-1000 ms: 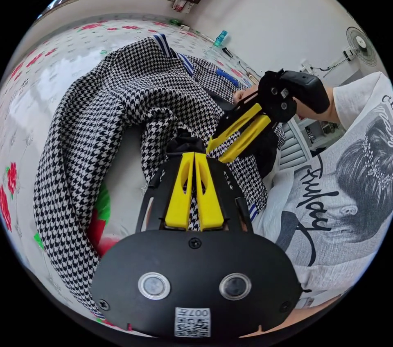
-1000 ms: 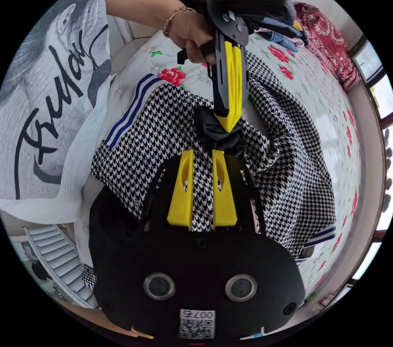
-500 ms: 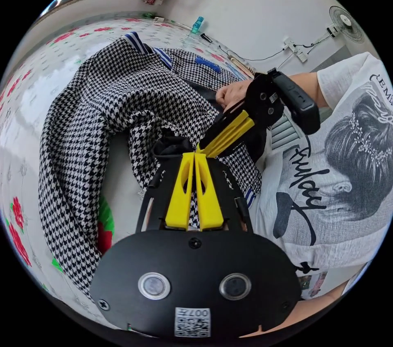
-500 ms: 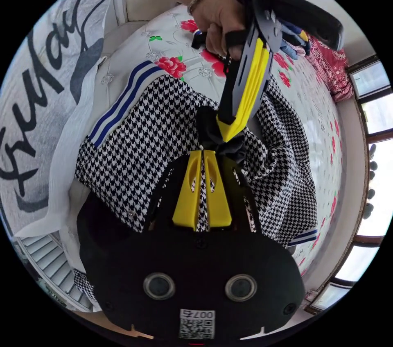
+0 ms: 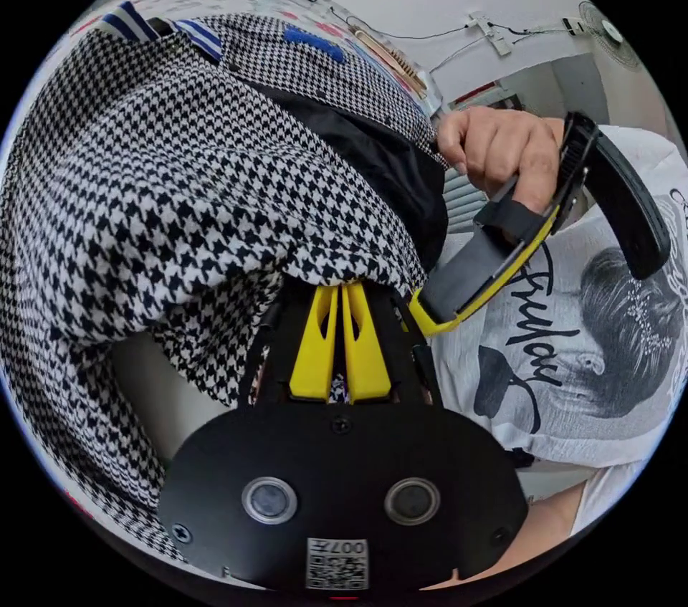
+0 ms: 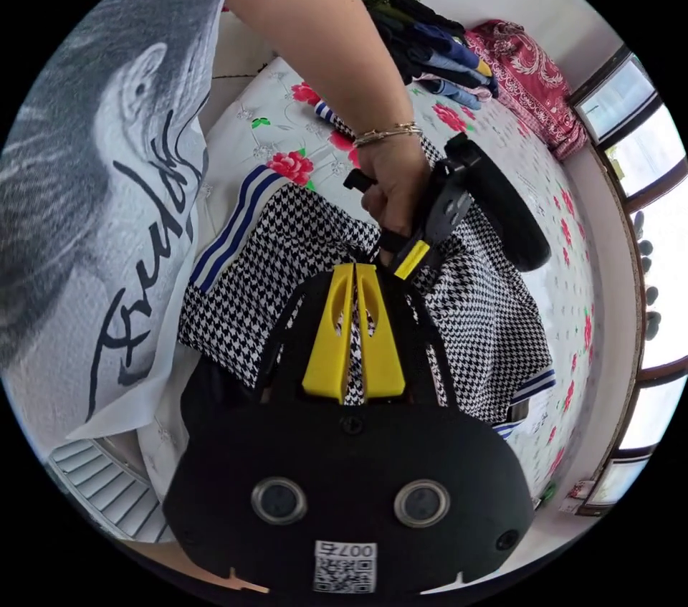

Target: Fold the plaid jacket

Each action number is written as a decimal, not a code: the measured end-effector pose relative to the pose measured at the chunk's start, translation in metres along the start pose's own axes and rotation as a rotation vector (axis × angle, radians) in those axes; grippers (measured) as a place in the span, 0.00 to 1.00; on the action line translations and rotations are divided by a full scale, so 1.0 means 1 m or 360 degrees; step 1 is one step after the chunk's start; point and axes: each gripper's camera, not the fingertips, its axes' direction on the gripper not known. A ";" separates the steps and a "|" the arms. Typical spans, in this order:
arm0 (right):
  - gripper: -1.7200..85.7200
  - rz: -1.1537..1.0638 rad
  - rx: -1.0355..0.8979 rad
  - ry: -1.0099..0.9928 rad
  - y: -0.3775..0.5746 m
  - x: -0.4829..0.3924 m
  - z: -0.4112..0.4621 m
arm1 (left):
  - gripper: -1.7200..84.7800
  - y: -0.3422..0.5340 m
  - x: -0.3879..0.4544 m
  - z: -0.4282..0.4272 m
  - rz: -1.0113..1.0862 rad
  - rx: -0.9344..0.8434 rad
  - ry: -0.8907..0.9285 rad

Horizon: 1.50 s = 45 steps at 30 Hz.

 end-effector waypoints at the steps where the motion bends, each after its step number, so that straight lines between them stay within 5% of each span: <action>1: 0.02 -0.0001 -0.0004 -0.0006 0.002 -0.002 0.001 | 0.01 -0.002 -0.005 0.002 -0.0003 -0.0008 0.0088; 5: 0.02 0.0129 0.0094 -0.0025 0.021 0.000 -0.015 | 0.01 0.030 -0.048 -0.029 -0.0285 0.0283 0.0464; 11: 0.02 0.0179 0.0120 -0.0034 0.038 -0.010 -0.010 | 0.01 0.066 -0.022 -0.068 -0.0289 0.0028 -0.0103; 16: 0.02 0.0161 0.0167 -0.0016 0.038 -0.007 -0.014 | 0.01 0.028 -0.015 -0.056 -0.0131 0.0103 -0.0020; 22: 0.02 0.0257 0.0300 -0.0132 0.046 0.000 -0.027 | 0.02 -0.039 0.002 0.028 0.0116 -0.0192 0.0132; 28: 0.03 0.0345 0.0307 -0.0261 0.065 0.001 -0.013 | 0.02 0.003 -0.026 -0.001 -0.0275 0.0062 0.0108; 34: 0.08 0.0519 0.0486 -0.0423 0.085 0.030 -0.024 | 0.08 0.068 0.000 -0.059 -0.0507 0.0188 -0.0191; 39: 0.12 0.1021 0.0470 0.0047 0.153 0.125 -0.045 | 0.12 0.114 0.012 -0.121 -0.0892 0.0525 -0.0801; 45: 0.12 0.1636 0.0235 0.0116 0.225 0.260 0.019 | 0.16 0.083 -0.057 -0.104 -0.1155 0.0364 -0.1039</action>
